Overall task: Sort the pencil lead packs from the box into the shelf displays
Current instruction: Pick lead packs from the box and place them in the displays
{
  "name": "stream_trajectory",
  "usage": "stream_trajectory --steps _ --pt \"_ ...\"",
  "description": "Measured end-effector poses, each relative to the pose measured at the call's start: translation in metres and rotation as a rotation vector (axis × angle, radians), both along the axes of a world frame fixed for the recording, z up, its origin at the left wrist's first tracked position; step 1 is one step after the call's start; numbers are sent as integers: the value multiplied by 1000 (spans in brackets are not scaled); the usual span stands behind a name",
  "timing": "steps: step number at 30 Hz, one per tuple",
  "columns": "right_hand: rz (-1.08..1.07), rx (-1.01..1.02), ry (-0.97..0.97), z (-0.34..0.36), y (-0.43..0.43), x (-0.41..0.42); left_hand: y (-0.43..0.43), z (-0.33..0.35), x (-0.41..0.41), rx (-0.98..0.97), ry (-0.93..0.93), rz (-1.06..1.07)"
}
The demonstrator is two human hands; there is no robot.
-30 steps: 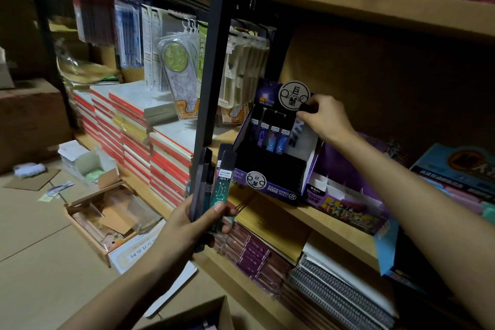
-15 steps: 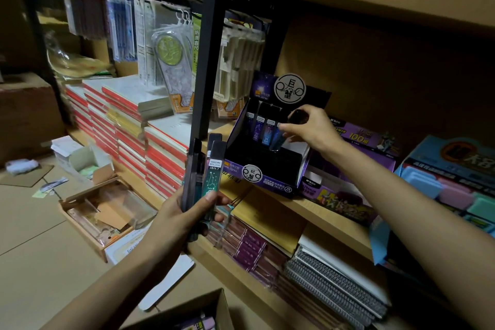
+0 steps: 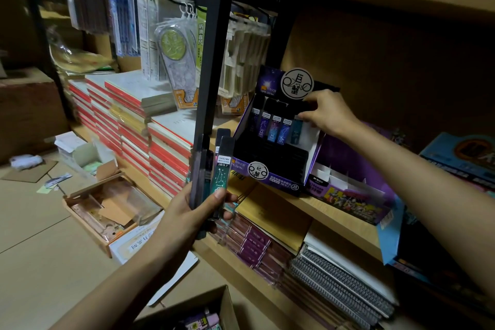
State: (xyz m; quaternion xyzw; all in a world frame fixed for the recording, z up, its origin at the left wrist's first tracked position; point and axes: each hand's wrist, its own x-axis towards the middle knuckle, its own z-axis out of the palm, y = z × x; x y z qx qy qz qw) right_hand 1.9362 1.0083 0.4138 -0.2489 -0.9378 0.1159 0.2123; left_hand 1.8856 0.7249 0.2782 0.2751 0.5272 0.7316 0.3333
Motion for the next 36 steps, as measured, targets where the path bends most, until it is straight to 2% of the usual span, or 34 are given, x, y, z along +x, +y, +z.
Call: stream_trajectory --steps 8,12,20,24,27,33,35,36 --pt "-70 -17 -1 -9 3 -7 0 0 0 -29 35 19" --pt "-132 -132 55 -16 5 -11 0 -2 0 -48 45 21" --pt "-167 -209 35 -17 5 -23 0 0 1 -50 55 12" --pt "-194 -55 37 -29 0 -23 -1 0 2 -46 60 23" --pt "-128 48 53 -35 -4 -21 -2 0 1 -54 77 30" --pt "-190 270 -20 -11 -20 -12 -3 0 -2 -58 66 34" --pt "-140 255 65 -6 -37 -4 -4 2 -3 -62 66 32" --pt "-72 136 122 -6 -49 1 -4 3 -2 -66 71 31"
